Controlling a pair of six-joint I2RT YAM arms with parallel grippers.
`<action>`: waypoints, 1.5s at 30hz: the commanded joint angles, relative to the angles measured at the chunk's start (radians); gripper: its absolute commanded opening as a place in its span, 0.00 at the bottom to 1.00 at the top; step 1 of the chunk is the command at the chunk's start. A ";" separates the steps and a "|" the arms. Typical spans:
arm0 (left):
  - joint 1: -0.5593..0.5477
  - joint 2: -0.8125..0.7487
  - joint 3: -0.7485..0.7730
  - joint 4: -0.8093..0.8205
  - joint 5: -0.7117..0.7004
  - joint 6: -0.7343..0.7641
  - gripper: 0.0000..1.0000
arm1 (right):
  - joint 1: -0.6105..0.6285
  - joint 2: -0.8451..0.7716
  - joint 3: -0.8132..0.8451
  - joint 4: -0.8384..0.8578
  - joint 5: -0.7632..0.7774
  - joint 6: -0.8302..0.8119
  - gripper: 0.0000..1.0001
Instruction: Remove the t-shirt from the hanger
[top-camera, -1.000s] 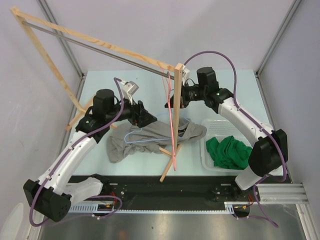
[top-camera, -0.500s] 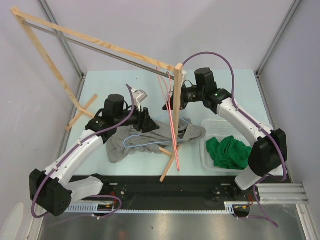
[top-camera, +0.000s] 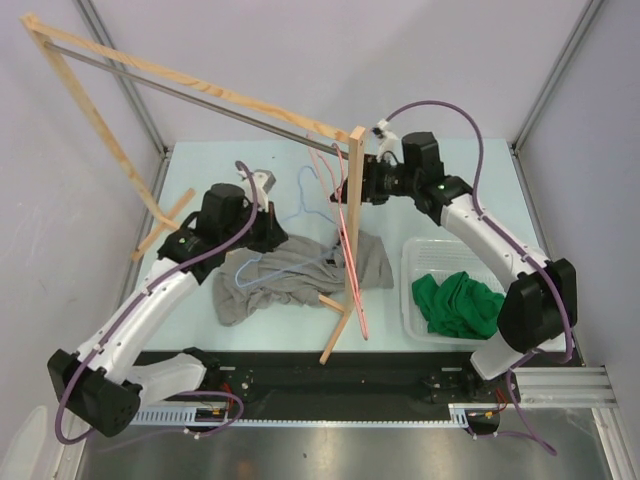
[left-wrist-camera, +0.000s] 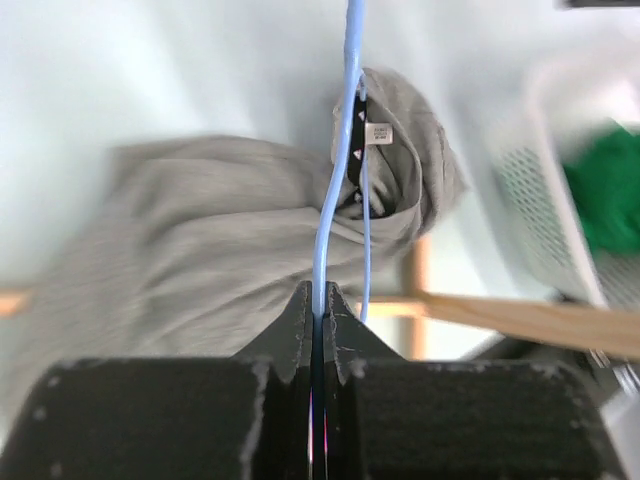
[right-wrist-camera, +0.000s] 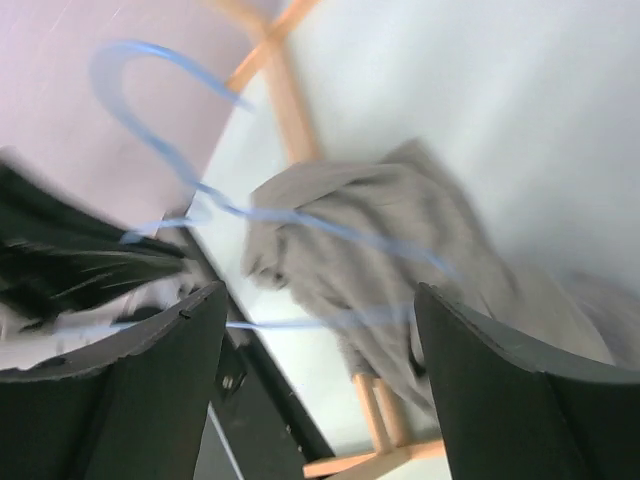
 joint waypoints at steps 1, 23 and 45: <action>0.001 -0.088 0.093 -0.153 -0.435 -0.088 0.00 | -0.121 -0.084 -0.045 -0.048 0.214 0.205 0.81; 0.003 -0.744 -0.026 0.037 -0.422 -0.383 0.00 | -0.333 -0.372 -0.212 -0.076 0.170 0.285 0.81; 0.003 -0.603 0.005 0.301 -0.204 -0.421 0.00 | -0.343 -0.432 -0.260 -0.097 0.172 0.264 0.82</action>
